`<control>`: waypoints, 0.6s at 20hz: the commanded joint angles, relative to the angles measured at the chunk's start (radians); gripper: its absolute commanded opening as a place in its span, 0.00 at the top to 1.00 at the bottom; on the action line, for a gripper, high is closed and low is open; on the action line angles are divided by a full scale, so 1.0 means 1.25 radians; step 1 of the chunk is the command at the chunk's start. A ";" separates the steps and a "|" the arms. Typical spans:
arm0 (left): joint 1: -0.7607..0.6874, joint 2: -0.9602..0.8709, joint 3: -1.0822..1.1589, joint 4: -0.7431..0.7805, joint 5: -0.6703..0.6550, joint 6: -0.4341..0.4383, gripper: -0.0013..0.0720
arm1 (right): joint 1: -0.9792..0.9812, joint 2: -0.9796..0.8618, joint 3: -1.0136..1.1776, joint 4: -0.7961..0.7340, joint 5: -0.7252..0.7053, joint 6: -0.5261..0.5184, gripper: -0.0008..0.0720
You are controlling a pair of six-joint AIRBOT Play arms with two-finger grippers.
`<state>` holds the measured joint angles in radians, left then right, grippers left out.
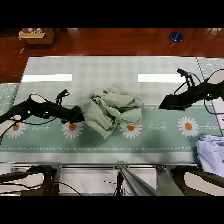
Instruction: Fold the shirts.
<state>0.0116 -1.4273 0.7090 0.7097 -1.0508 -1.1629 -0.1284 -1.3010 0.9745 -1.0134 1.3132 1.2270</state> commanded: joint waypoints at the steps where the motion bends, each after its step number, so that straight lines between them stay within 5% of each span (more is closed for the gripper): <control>1: 0.037 0.049 0.002 -0.027 -0.050 0.021 0.95 | 0.001 -0.001 -0.110 0.207 -0.087 -0.063 0.23; 10: 0.050 0.069 0.002 -0.049 -0.070 0.046 0.95 | 0.172 -0.048 -0.249 0.360 -0.313 -0.115 0.27; 11: 0.050 0.069 0.002 -0.065 -0.071 0.064 0.95 | 0.201 -0.062 -0.249 0.386 -0.349 -0.115 0.34; 12: 0.051 0.069 0.003 -0.089 -0.078 0.083 0.96 | 0.221 -0.071 -0.249 0.414 -0.379 -0.115 0.62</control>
<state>0.0734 -1.3437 0.7105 0.6472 -1.1336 -1.1007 0.0605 -1.3548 0.6773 -0.5854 0.9699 1.0893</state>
